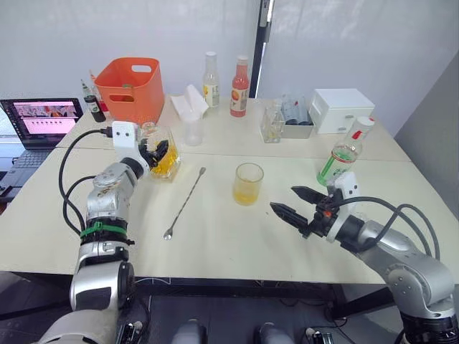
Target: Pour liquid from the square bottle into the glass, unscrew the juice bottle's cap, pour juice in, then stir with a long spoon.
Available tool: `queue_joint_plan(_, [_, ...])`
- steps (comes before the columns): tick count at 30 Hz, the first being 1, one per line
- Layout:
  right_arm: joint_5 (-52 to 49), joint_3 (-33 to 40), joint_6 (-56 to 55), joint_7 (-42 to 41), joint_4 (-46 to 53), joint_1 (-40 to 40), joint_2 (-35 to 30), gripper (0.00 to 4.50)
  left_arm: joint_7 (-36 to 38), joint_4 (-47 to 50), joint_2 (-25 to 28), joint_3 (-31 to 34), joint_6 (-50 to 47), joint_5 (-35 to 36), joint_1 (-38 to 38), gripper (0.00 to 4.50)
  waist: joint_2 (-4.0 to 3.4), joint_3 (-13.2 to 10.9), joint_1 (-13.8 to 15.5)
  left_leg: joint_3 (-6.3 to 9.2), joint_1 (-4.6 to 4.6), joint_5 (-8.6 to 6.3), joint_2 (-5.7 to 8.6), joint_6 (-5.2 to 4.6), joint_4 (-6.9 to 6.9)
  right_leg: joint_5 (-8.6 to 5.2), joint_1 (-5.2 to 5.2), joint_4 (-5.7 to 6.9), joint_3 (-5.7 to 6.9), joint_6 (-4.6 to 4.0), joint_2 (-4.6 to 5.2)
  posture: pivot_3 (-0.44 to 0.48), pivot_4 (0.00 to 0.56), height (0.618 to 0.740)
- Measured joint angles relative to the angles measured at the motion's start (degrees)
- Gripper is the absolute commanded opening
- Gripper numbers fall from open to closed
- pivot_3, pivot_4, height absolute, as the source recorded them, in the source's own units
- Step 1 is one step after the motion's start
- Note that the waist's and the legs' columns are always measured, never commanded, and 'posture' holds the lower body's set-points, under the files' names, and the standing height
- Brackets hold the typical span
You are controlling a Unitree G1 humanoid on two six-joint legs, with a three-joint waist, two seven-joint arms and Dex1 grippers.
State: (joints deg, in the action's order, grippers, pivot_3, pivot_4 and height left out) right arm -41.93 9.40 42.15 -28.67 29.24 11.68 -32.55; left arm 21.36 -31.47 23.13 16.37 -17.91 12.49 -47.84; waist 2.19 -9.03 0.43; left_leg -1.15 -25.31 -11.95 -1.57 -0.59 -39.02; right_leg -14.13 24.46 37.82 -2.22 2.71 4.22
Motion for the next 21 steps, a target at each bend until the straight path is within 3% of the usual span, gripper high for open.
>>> queue_joint_plan(8, [-2.08, 1.36, 1.28, -0.71, 0.00, -1.28, -1.06, 4.50, -8.87, 6.39, -2.11, 1.28, -3.63, 0.72, 3.89, 2.84, 0.01, 0.01, 0.06, -0.02, 0.04, 0.00, -0.02, 0.00, -0.01, 0.00, -0.02, 0.02, -0.02, 0.00, -0.01, 0.000, 0.150, 0.715])
queue_joint_plan(20, [-2.26, 4.39, 1.80, -0.03, 0.04, -1.28, -1.36, 4.50, -9.15, 1.63, -1.70, -0.69, -1.71, -0.49, 1.99, 2.84, 0.00, 0.03, 0.15, -0.14, 0.52, 0.02, -0.01, 0.03, 0.00, -0.01, -0.37, -0.20, -0.08, 0.00, 0.00, 0.000, 0.150, 0.715])
queue_joint_plan(21, [-2.25, 4.44, 1.80, 0.03, 0.04, -1.28, -1.36, 4.50, -9.18, 1.28, -1.69, -0.69, -1.68, -0.55, 1.77, 3.34, 0.00, 0.03, 0.16, -0.16, 0.55, 0.02, -0.02, 0.04, 0.00, -0.01, -0.39, -0.20, -0.09, 0.00, 0.00, 0.000, 0.150, 0.715])
